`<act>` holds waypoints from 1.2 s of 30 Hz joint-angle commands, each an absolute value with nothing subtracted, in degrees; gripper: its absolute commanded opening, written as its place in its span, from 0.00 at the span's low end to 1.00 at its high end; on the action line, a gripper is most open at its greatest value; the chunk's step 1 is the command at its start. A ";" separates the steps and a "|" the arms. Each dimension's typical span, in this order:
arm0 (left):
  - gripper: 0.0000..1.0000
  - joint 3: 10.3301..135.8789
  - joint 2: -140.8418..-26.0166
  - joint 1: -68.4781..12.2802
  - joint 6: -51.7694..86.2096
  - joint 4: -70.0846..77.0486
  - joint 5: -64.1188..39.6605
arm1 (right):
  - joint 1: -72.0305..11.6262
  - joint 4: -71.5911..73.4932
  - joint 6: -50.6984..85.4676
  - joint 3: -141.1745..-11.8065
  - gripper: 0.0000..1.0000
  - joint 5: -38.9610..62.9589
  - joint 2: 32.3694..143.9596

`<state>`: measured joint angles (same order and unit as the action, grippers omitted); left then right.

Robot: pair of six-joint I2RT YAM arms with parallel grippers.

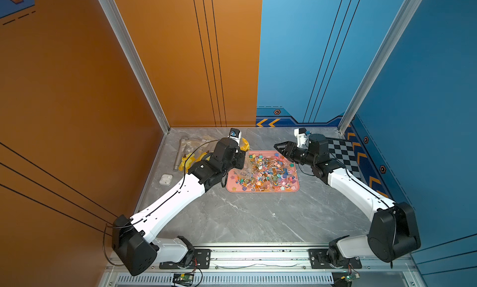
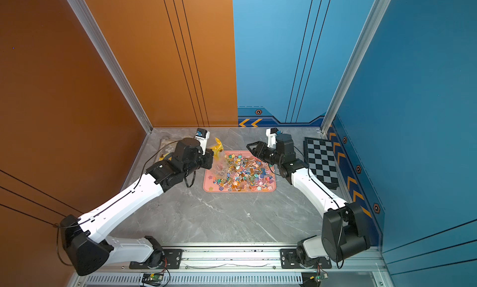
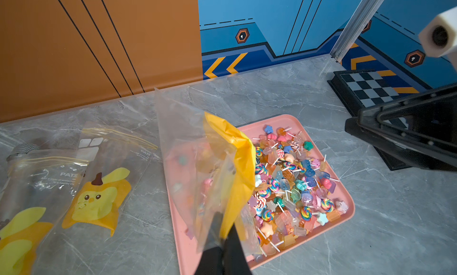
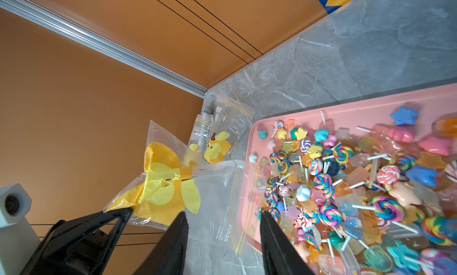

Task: Pour candies out of the ziploc bag
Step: Place the ziploc bag in the ziploc bag.

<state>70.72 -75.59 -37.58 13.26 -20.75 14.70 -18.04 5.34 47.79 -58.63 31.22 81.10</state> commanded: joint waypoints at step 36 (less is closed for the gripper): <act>0.00 57.66 -71.38 -4.26 46.06 11.61 -26.67 | -13.88 -1.69 44.16 -56.62 0.50 31.38 73.49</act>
<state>60.05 -70.15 -5.19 43.35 7.07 -24.10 -14.13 -0.10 45.80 -56.38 31.24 74.96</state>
